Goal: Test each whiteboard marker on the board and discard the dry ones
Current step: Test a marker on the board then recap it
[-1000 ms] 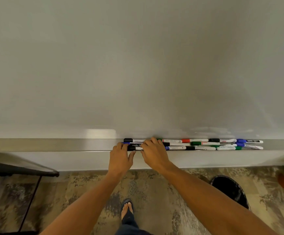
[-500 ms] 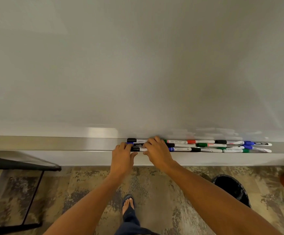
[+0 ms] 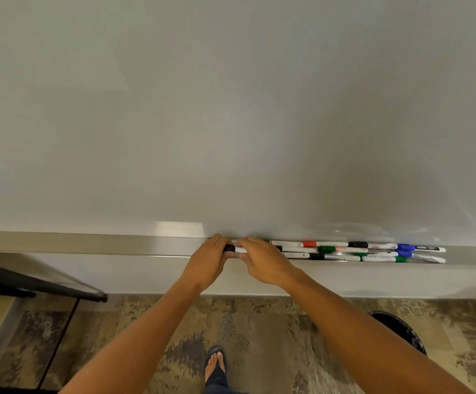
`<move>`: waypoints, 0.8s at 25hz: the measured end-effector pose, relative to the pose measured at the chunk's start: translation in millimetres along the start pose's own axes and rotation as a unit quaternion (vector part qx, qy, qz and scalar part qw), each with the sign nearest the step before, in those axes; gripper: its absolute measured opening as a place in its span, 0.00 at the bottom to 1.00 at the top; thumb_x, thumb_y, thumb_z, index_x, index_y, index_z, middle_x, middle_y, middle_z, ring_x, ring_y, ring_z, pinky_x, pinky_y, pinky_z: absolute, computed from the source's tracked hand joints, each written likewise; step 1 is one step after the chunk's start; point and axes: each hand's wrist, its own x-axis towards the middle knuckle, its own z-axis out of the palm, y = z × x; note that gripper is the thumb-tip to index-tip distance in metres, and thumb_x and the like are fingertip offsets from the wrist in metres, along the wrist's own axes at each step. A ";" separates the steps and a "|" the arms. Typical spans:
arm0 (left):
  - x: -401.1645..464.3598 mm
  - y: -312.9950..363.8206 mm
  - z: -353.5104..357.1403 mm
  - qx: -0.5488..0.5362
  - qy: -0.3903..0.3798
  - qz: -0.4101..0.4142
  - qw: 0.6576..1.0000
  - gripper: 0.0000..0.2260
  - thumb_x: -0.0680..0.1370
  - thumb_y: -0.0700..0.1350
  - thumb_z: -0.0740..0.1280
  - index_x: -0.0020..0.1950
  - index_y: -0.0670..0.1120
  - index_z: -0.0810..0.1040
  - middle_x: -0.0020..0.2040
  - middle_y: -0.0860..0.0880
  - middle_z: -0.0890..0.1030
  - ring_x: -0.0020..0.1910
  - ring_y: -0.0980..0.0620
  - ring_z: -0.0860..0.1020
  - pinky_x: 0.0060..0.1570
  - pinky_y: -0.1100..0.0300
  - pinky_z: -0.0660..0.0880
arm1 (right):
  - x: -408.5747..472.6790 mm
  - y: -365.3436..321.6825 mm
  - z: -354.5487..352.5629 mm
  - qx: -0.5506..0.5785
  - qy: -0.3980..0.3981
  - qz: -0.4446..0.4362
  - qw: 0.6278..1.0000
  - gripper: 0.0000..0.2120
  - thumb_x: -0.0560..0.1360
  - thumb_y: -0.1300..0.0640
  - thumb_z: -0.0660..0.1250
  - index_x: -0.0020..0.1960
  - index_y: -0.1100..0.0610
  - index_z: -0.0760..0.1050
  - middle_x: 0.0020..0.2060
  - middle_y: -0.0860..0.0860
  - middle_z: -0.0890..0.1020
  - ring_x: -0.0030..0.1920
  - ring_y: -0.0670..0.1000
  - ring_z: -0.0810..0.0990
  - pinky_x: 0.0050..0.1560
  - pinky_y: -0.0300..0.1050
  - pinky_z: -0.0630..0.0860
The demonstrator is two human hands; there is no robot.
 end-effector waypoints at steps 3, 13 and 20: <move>0.3 23.2 -17.5 -0.023 -0.022 0.029 0.999 0.12 0.82 0.52 0.60 0.57 0.45 0.76 0.51 0.50 0.77 0.47 0.52 0.76 0.49 0.55 0.75 | -17.2 -4.4 -28.2 -0.012 -0.005 -0.033 0.999 0.10 0.84 0.52 0.58 0.60 0.53 0.75 0.51 0.50 0.79 0.46 0.53 0.78 0.45 0.53 0.77; -4.0 115.6 -71.5 0.097 0.007 0.168 0.981 0.21 0.81 0.58 0.53 0.54 0.47 0.80 0.46 0.51 0.79 0.44 0.56 0.73 0.45 0.65 0.66 | -75.4 -7.9 -123.4 -0.024 0.019 -0.082 0.996 0.09 0.83 0.54 0.56 0.48 0.53 0.74 0.36 0.47 0.76 0.36 0.53 0.75 0.38 0.52 0.72; -37.3 141.5 -137.0 0.065 0.066 0.087 0.992 0.05 0.83 0.50 0.59 0.52 0.50 0.70 0.45 0.57 0.74 0.43 0.60 0.74 0.44 0.65 0.70 | -112.6 7.7 -185.4 0.030 0.027 -0.095 0.995 0.15 0.86 0.52 0.53 0.68 0.50 0.72 0.33 0.48 0.75 0.31 0.48 0.71 0.35 0.44 0.67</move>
